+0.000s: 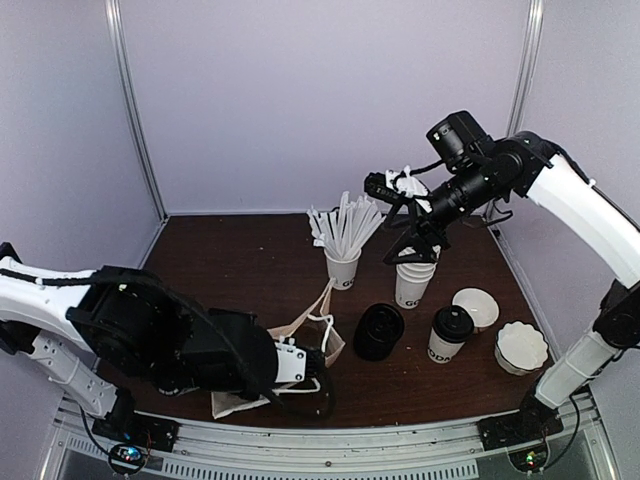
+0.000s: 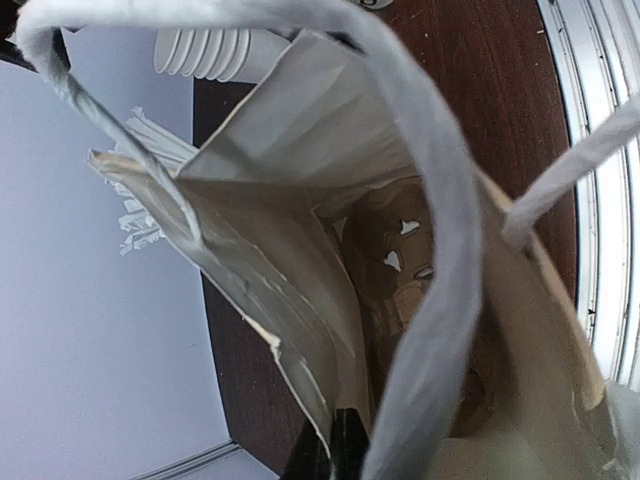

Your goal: Pack the takeout coffee

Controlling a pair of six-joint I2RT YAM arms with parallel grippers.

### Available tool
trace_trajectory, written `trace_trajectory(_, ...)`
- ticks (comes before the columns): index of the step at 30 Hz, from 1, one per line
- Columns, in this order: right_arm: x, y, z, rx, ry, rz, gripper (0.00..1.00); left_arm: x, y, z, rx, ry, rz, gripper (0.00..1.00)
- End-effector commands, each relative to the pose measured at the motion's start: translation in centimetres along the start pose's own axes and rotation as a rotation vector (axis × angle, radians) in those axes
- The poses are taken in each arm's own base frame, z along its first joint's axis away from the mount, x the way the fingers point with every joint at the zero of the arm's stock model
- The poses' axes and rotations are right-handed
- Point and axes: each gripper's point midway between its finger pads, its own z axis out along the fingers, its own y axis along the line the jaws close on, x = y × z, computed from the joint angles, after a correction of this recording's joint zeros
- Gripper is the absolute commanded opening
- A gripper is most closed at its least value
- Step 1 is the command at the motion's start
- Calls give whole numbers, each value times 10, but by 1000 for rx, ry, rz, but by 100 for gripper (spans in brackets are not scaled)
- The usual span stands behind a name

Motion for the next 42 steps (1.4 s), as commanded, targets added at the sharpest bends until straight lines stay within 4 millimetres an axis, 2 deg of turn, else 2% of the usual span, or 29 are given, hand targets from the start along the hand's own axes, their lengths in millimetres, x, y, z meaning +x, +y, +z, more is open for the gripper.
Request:
trace_trajectory(1,15,3,-4,12,37,-9,80,-2,-2,-9,-46,30,-40,0)
trace_trajectory(6,35,19,-5,-21,77,-17,80,-17,-21,-28,40,-47,-91,0)
trace_trajectory(10,56,25,0,-31,141,-10,80,-16,-19,-34,33,-64,-127,0)
trace_trajectory(16,74,34,0,-36,173,-11,80,-21,-20,-36,31,-73,-118,0)
trace_trajectory(20,97,40,0,-33,231,-33,80,-22,-18,-37,19,-76,-121,0)
trace_trajectory(23,105,44,0,-35,246,-40,80,-22,-1,-42,-53,-86,-146,0)
trace_trajectory(27,106,46,-3,-32,244,-50,80,-21,40,-55,-173,-149,-214,0)
trace_trajectory(30,114,49,-7,-36,279,-73,79,-11,67,-55,-98,-201,-336,0)
trace_trajectory(32,125,49,-6,-31,319,-70,79,3,82,-52,-58,-232,-422,0)
trace_trajectory(36,155,37,-2,0,427,3,87,25,106,-49,-33,-274,-534,0)
trace_trajectory(40,187,27,-6,-42,507,138,92,30,115,-46,20,-282,-577,0)
trace_trajectory(41,194,24,-7,-45,517,152,99,31,116,-42,39,-275,-590,0)
trace_trajectory(42,200,22,-9,-43,520,167,99,32,115,-38,67,-267,-606,0)
